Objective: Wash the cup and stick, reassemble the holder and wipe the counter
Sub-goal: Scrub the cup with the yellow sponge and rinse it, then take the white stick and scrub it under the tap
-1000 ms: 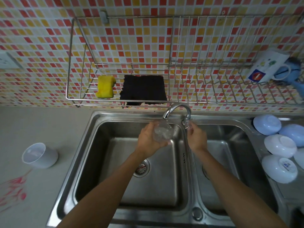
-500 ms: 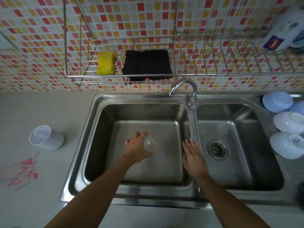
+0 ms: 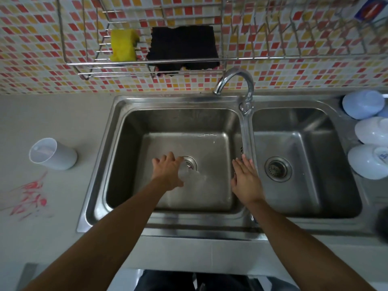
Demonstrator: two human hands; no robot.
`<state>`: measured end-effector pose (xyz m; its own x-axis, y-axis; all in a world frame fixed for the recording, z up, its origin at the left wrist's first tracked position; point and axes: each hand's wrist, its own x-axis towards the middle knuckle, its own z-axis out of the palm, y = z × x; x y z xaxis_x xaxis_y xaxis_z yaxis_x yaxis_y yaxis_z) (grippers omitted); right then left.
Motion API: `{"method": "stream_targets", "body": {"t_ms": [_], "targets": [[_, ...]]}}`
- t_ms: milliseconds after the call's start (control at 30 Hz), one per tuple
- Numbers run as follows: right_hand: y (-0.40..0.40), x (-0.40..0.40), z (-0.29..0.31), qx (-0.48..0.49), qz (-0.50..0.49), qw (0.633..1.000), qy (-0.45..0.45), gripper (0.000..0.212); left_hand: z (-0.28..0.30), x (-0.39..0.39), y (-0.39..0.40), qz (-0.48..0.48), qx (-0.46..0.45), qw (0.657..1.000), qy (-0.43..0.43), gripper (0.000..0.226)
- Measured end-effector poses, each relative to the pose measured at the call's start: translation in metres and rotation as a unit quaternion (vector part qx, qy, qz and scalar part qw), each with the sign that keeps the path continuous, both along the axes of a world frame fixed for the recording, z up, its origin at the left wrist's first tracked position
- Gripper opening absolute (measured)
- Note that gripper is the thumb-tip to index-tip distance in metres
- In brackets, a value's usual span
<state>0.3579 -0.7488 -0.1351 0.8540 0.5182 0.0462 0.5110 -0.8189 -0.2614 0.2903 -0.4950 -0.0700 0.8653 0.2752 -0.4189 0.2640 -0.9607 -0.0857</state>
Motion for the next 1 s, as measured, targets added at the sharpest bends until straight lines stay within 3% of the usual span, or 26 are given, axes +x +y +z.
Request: {"method": "stream_targets", "body": {"t_ms": [233, 400, 533, 633, 733, 867, 1000], "targets": [[0.0, -0.001, 0.001, 0.001, 0.007, 1.0, 0.0, 0.054, 0.01, 0.001, 0.003, -0.065, 0.129, 0.989, 0.028, 0.078], [-0.001, 0.0, -0.001, -0.028, 0.01, 1.0, -0.002, 0.061, 0.022, 0.003, 0.002, -0.16, 0.219, 0.962, 0.042, 0.055], [0.0, -0.001, -0.001, -0.029, 0.011, 1.0, -0.004, 0.064, 0.026, -0.002, 0.003, -0.2, 0.198, 0.959, -0.003, 0.056], [0.0, -0.001, 0.001, -0.032, 0.014, 0.999, -0.003, 0.06, 0.027, -0.011, 0.012, -0.206, 0.194, 0.958, -0.048, 0.075], [0.0, -0.002, 0.004, -0.039, 0.013, 0.999, 0.001, 0.063, 0.027, -0.024, 0.021, -0.168, 0.172, 0.968, -0.078, 0.086], [0.001, -0.003, 0.004, -0.055, 0.014, 0.998, 0.004, 0.06, 0.034, -0.046, 0.038, -0.022, 0.071, 0.982, -0.171, 0.081], [0.007, -0.003, 0.003, -0.075, -0.01, 0.997, 0.022, 0.063, 0.04, -0.084, 0.067, 0.096, 0.005, 0.97, -0.223, 0.083]]}}
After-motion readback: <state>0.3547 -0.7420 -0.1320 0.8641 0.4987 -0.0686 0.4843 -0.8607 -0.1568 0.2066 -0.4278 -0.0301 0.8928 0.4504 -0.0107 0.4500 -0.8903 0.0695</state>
